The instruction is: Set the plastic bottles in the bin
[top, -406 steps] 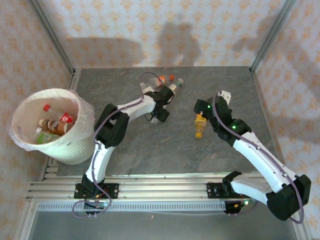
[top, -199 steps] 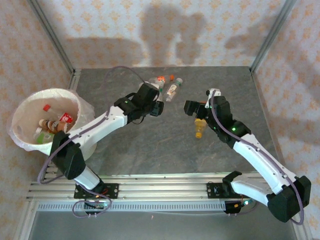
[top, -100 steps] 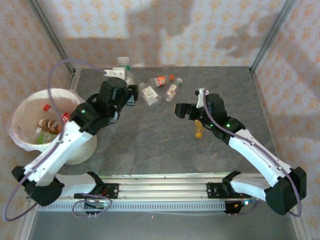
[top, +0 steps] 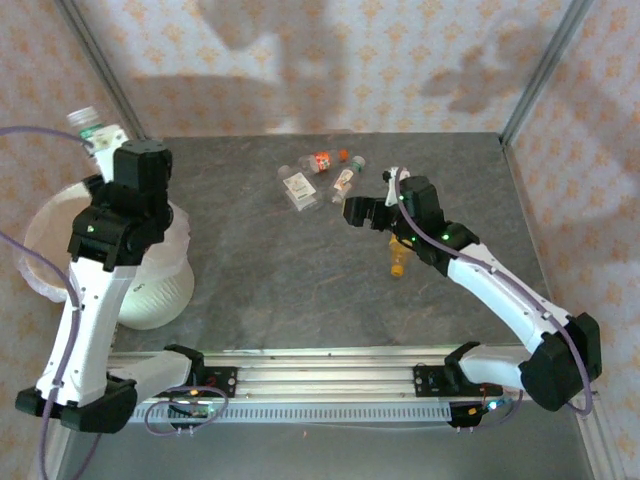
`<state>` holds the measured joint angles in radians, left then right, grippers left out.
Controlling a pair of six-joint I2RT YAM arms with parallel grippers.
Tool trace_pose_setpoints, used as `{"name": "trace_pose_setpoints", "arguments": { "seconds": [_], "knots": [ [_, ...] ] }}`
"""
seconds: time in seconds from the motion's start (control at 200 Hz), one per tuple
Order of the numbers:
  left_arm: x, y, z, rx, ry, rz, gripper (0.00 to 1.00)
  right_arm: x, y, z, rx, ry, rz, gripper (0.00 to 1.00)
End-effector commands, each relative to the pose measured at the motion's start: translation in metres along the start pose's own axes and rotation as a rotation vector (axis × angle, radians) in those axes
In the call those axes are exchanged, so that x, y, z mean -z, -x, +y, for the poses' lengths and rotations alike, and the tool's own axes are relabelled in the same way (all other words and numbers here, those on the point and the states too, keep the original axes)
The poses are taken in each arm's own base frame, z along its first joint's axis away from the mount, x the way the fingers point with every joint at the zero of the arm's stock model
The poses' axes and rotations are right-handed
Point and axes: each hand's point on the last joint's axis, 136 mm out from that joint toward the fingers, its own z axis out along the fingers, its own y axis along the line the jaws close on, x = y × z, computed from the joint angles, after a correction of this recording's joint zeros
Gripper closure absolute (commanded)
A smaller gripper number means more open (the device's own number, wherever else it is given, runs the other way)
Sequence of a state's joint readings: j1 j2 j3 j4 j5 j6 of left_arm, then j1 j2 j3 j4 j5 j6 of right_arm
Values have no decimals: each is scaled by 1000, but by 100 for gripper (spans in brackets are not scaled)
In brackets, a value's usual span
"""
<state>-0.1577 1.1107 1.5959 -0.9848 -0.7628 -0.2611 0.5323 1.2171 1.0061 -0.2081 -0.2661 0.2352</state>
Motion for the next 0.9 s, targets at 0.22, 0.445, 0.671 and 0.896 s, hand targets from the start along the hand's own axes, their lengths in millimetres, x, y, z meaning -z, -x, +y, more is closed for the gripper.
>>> {"name": "trace_pose_setpoints", "arguments": {
  "seconds": [0.22, 0.445, 0.671, 0.896],
  "knots": [
    [-43, -77, 35, 117, 61, 241, 54, 6, 17, 9, -8, 7, -37, 1],
    [-49, -88, 40, 360, 13, 265, 52, 17, 19, 5, 17, -26, -43, 1],
    [-50, -97, 47, 673, 56, 196, 53, 31, 13, -1, 11, -42, -64, 0],
    [-52, -94, 60, 850, 124, 117, 47, 39, 5, -10, 36, -77, -55, 0]
  ]
}}
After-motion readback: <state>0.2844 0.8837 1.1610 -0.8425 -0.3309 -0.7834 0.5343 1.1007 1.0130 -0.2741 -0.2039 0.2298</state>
